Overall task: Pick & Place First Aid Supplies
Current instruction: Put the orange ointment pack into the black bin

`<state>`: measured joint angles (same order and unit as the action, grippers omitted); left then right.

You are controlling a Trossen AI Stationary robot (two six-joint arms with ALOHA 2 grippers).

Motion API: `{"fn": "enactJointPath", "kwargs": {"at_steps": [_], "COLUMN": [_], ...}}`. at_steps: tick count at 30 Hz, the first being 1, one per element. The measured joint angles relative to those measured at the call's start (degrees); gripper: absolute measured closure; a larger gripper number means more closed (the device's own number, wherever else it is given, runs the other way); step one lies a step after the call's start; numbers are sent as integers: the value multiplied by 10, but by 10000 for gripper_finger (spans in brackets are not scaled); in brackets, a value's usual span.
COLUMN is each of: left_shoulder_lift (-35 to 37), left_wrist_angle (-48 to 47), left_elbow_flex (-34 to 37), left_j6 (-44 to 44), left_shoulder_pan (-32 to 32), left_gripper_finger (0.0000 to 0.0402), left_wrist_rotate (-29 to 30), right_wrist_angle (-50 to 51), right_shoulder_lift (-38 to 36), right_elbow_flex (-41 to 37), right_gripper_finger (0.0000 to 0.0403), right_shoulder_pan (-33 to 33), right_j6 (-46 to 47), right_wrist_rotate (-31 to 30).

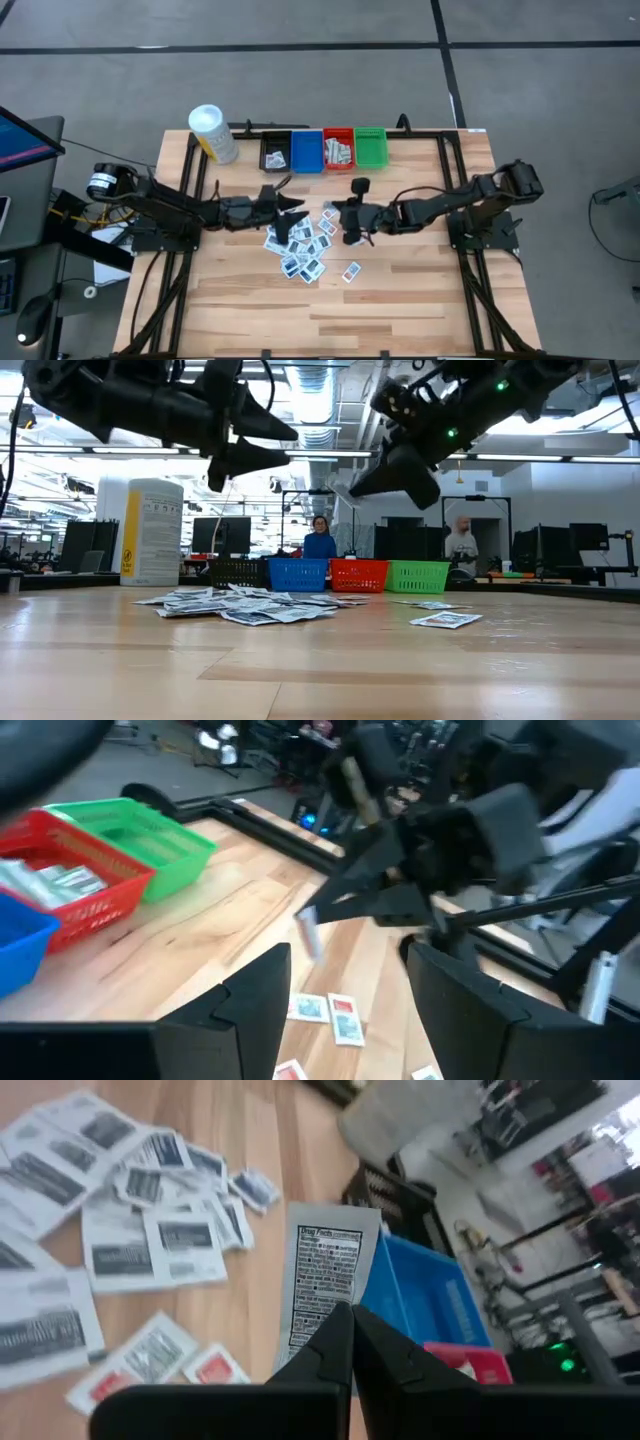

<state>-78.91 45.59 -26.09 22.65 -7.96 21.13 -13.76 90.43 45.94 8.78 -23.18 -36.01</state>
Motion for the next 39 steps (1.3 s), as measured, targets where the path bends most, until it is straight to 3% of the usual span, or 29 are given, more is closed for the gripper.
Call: {"fn": "enactJointPath", "kwargs": {"at_steps": [6,16,28,36,39], "left_shoulder_lift": [0,-32,-70,-70,-70], "left_wrist_angle": [-2,-5,-1,-2,-2], "left_elbow_flex": [0,0,0,0,0], "left_j6": [8,14,17,16,16], "left_shoulder_pan": [-37,-27,-3,-3,-3], "left_gripper_finger": [199,201,213,229,233], "left_wrist_rotate": [61,65,65,47,42], "right_wrist_angle": [5,11,11,38,81], "right_shoulder_lift": [38,93,89,89,89], "right_elbow_flex": [56,116,125,125,125], "right_gripper_finger": [403,403,403,403,403], "right_shoulder_pan": [28,44,41,26,11], "right_j6": [-10,-8,-11,8,39], "right_wrist_rotate": [-5,-41,-41,2,105]}}
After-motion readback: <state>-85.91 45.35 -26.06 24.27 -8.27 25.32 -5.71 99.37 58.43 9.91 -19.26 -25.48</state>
